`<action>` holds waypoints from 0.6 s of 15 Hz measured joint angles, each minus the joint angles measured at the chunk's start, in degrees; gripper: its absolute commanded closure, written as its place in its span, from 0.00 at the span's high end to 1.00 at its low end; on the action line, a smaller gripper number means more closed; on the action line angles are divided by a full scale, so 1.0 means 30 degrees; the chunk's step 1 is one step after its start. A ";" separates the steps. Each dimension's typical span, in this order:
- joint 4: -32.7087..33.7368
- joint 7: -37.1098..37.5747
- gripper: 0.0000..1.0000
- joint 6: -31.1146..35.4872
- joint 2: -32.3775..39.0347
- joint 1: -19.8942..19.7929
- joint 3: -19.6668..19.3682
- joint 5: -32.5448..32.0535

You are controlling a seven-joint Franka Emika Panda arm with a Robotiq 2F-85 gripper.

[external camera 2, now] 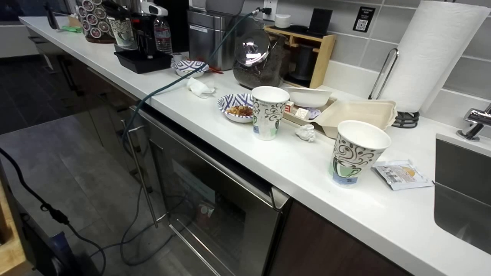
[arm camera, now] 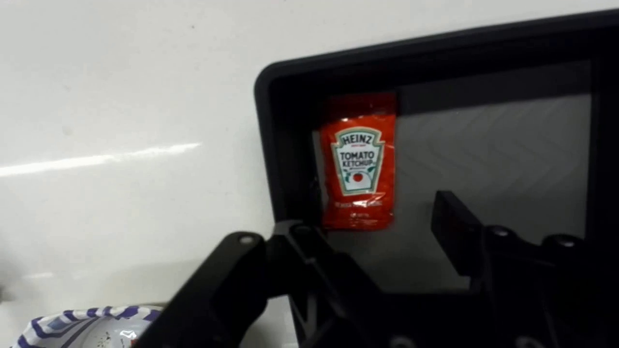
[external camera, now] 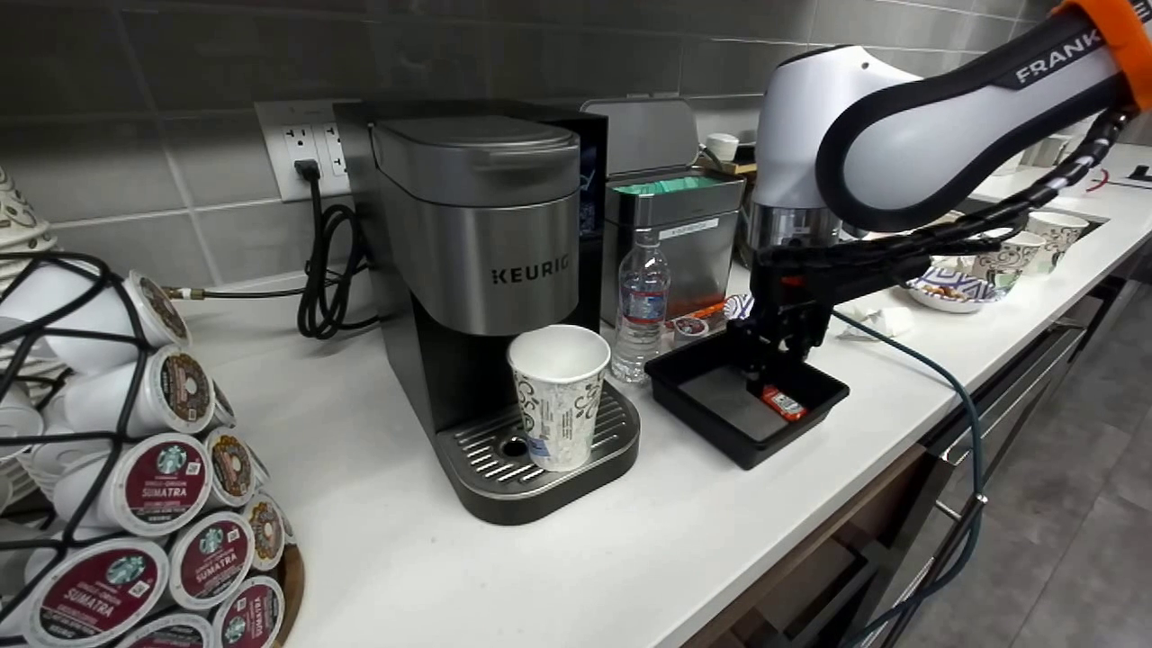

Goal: Move the orange sachet from the black tray to the left bowl

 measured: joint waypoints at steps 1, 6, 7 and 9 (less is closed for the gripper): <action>0.0003 -0.0133 0.51 0.0000 0.0006 0.0000 -0.0115 0.0000; -0.0014 -0.0729 0.42 -0.0032 0.0007 0.0077 -0.0300 -0.0001; -0.0030 -0.0773 0.46 -0.0051 0.0009 0.0141 -0.0300 -0.0003; -0.0088 -0.0855 0.45 -0.0084 0.0016 0.0321 -0.0301 -0.0010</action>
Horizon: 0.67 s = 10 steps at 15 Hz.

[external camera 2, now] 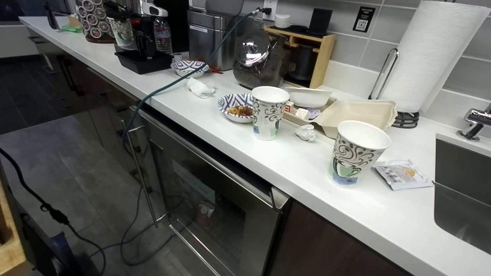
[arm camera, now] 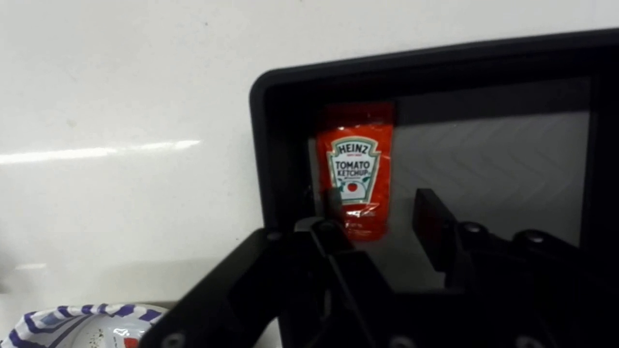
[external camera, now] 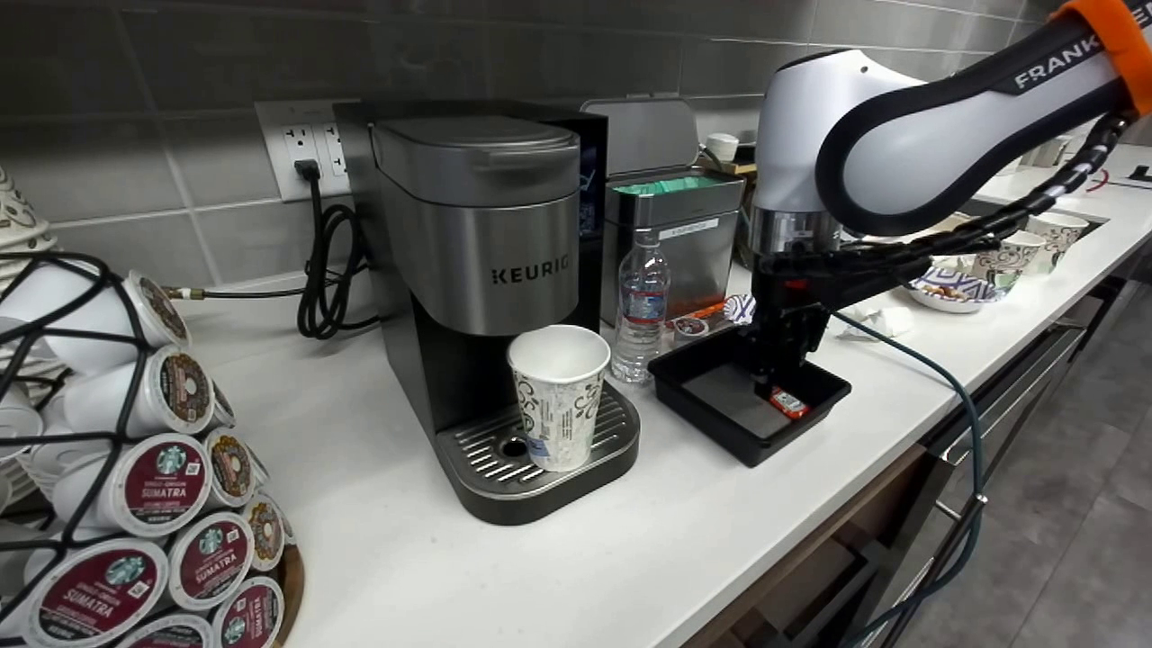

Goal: Move the orange sachet from the black tray to the left bowl

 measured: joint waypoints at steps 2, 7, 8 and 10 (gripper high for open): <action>-0.0083 -0.0011 0.46 -0.0005 0.0017 0.0195 -0.0003 -0.0004; -0.0343 0.0008 0.54 -0.0005 0.0065 0.0462 -0.0057 -0.0004; -0.0342 0.0027 0.53 -0.0005 0.0064 0.0469 -0.0090 -0.0004; -0.0316 0.0064 0.53 -0.0005 0.0046 0.0468 -0.0204 -0.0003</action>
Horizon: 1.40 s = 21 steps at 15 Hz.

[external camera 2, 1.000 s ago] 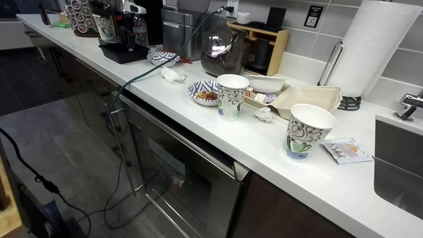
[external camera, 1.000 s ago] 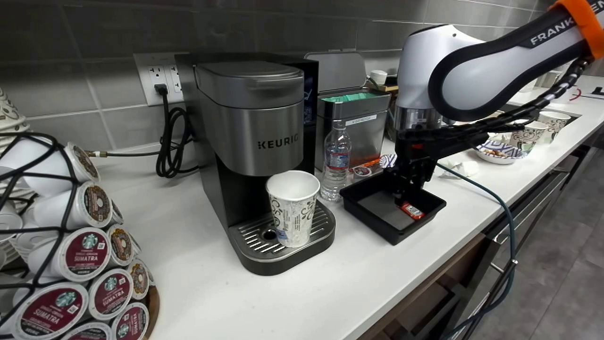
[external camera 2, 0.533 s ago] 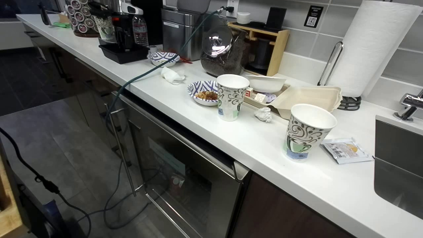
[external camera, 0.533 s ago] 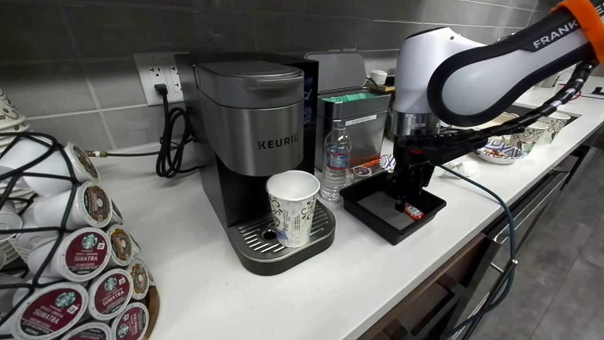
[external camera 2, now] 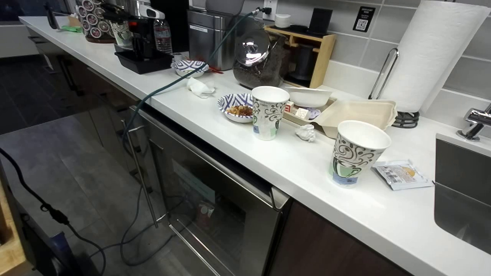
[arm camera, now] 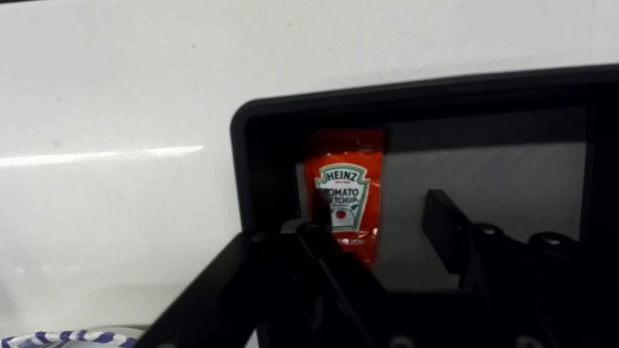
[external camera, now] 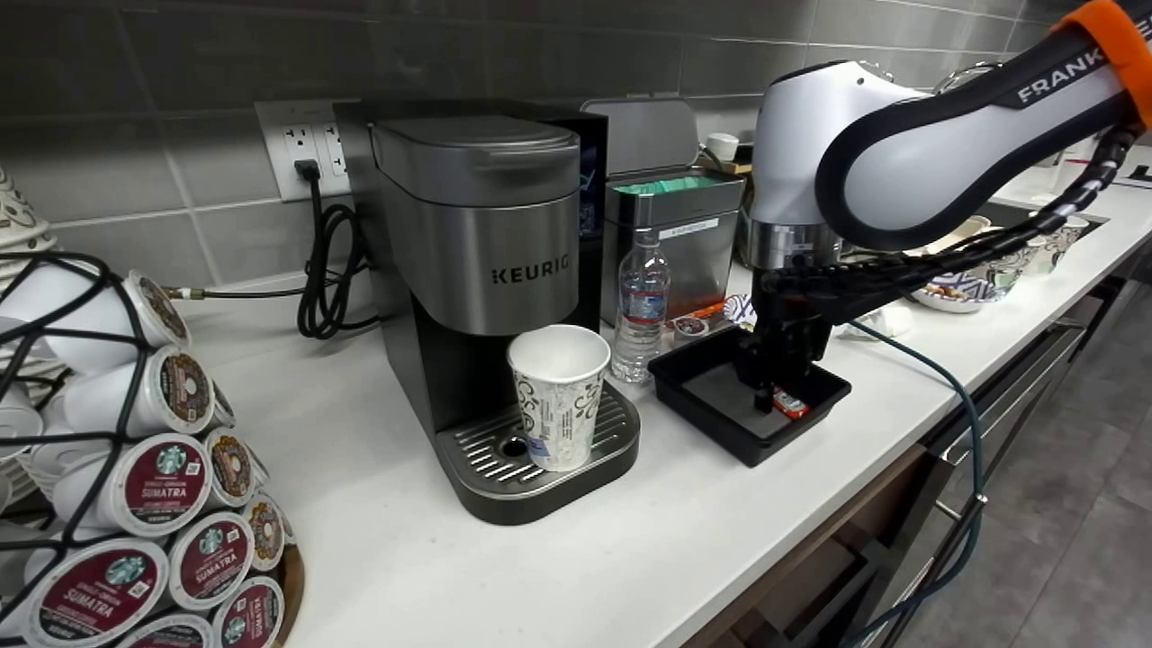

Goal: Move the orange sachet from the black tray to the left bowl

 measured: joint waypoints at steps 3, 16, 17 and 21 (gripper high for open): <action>0.0031 0.0077 0.49 0.0000 -0.0019 -0.0006 -0.0214 0.0000; 0.0060 0.0114 0.00 -0.0002 -0.0001 0.0060 -0.0177 0.0445; 0.0058 0.0110 0.00 -0.0001 -0.0083 0.0075 -0.0168 0.0450; -0.0024 0.0108 0.00 0.0362 -0.1274 0.0078 -0.0169 0.0451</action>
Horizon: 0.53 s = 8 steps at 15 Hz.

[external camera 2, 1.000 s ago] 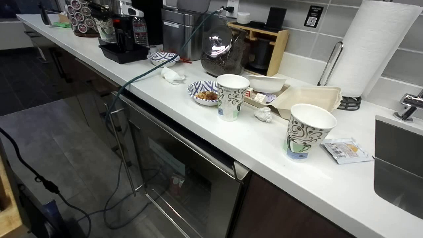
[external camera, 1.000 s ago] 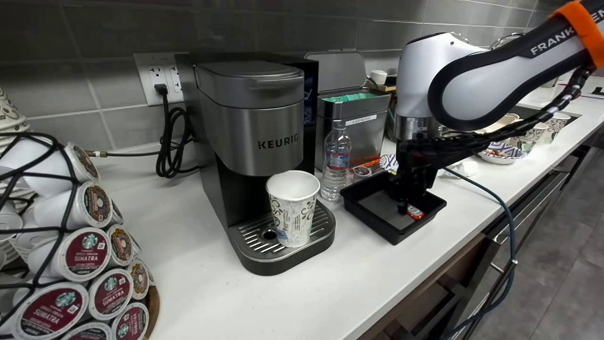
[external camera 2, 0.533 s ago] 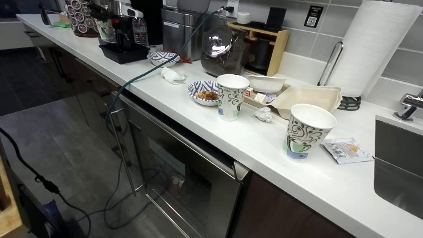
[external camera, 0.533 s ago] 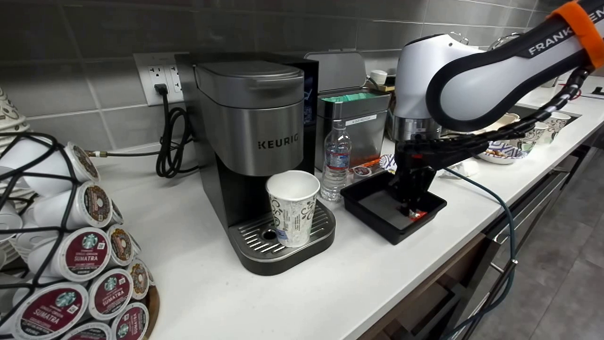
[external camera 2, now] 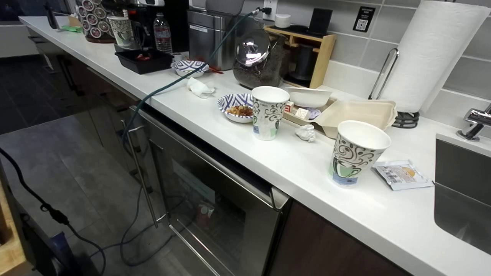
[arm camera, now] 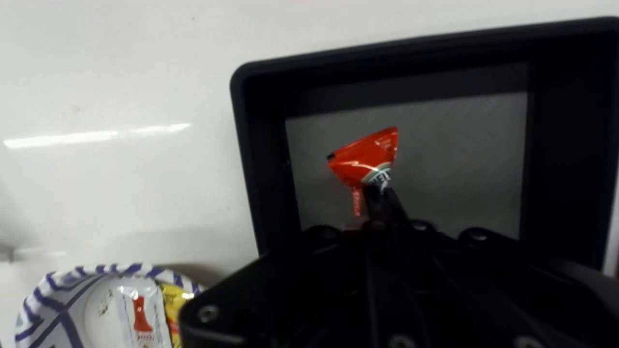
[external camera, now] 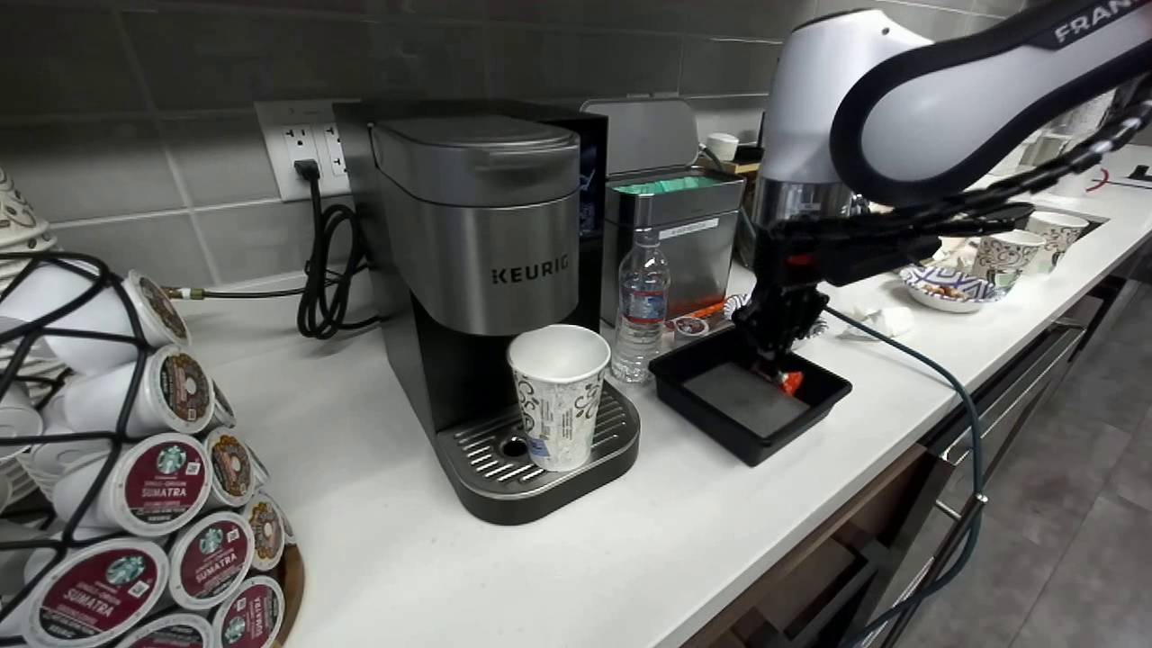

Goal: Move the orange sachet from the black tray to the left bowl

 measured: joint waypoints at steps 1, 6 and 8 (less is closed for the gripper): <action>-0.0042 0.0051 0.00 0.0239 -0.0488 -0.0011 -0.0058 -0.0001; -0.0008 0.1718 0.00 0.1269 -0.2264 -0.0404 -0.1057 -0.0271; 0.0159 0.3009 0.00 0.1739 -0.2368 -0.0591 -0.1696 -0.0871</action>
